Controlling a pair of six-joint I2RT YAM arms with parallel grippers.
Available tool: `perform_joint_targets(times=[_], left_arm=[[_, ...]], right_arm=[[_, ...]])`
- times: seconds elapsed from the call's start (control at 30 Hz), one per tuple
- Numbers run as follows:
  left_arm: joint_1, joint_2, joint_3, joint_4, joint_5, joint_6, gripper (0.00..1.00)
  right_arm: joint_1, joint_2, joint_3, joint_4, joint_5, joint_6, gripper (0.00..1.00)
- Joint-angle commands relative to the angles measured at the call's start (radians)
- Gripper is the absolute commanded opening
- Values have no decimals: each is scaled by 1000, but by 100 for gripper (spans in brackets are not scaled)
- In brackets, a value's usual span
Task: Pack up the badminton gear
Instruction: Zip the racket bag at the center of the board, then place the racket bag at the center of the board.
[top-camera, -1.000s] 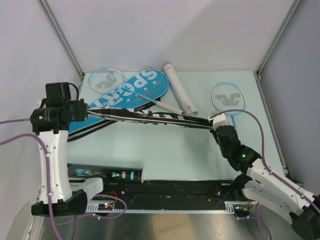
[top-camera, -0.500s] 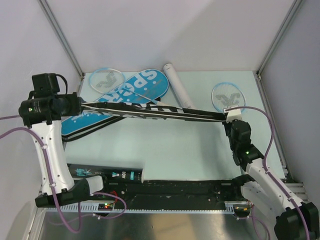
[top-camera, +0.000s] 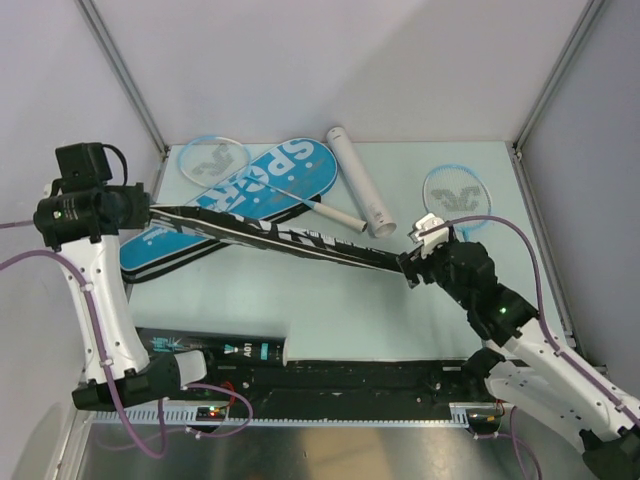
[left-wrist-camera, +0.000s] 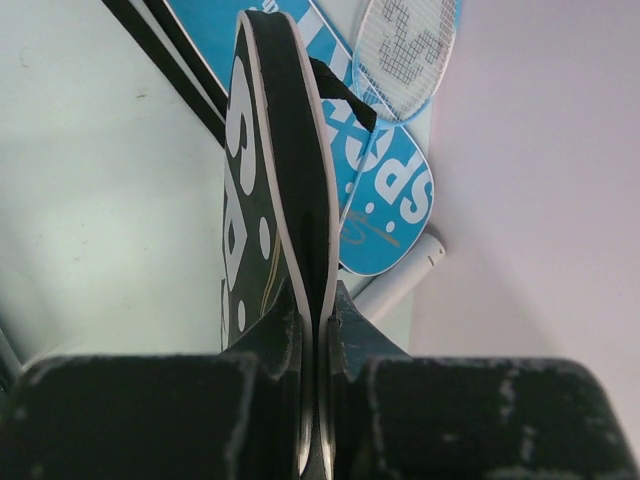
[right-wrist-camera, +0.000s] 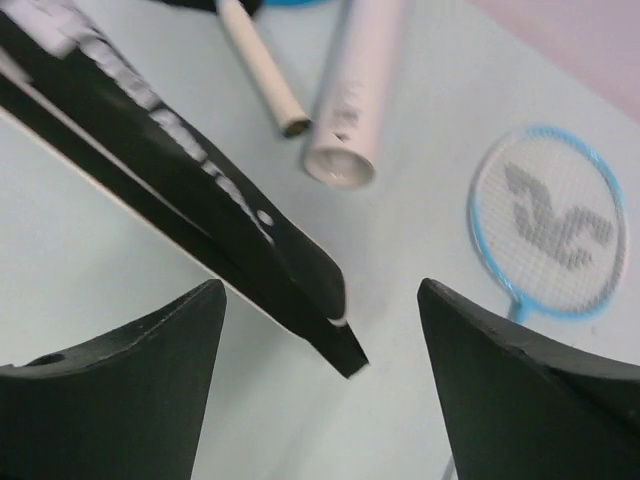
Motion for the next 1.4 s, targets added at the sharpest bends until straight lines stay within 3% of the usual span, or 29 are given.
perform_joint_targets(times=[0.0, 0.1, 0.2, 0.47, 0.57, 0.6, 0.67, 0.7, 0.73, 0.77, 0.87, 0.93, 0.97, 1.13, 1.37], left_arm=[[-6, -4, -16, 101, -8, 5, 0], [-31, 15, -20, 121, -9, 12, 0], [-56, 30, -22, 132, -2, 16, 0], [-117, 30, -83, 160, 3, 19, 0], [-155, 27, -100, 191, -5, 31, 0], [-167, 35, -100, 212, 4, 49, 1], [-185, 54, -88, 251, 20, 93, 7], [-190, 62, -80, 271, 29, 121, 16], [-196, 69, -75, 305, 43, 158, 24], [-202, 72, -78, 336, 57, 193, 36], [-230, 73, -86, 456, 90, 323, 72], [-251, 72, -72, 504, 97, 428, 91], [-284, 73, -63, 523, 101, 480, 95], [-380, 27, -119, 633, 156, 745, 99], [-416, -84, -283, 790, 379, 924, 100]], right_arm=[[82, 5, 77, -13, -142, -15, 89], [196, 83, 96, 119, -154, -57, 97], [293, 211, 151, 221, -128, -178, 99], [321, 636, 361, 363, -91, -323, 99], [323, 726, 436, 390, -82, -326, 91], [321, 749, 452, 396, -79, -324, 80], [313, 773, 479, 403, -71, -313, 47], [308, 778, 491, 399, -73, -296, 25], [295, 777, 501, 393, -73, -278, 13], [285, 773, 516, 378, -72, -246, 6], [230, 737, 543, 349, -61, -160, 1], [187, 702, 561, 320, -43, -109, 0], [168, 686, 571, 301, -37, -92, 0], [42, 587, 626, 144, 28, -42, 0], [-163, 478, 697, -58, 124, -25, 0]])
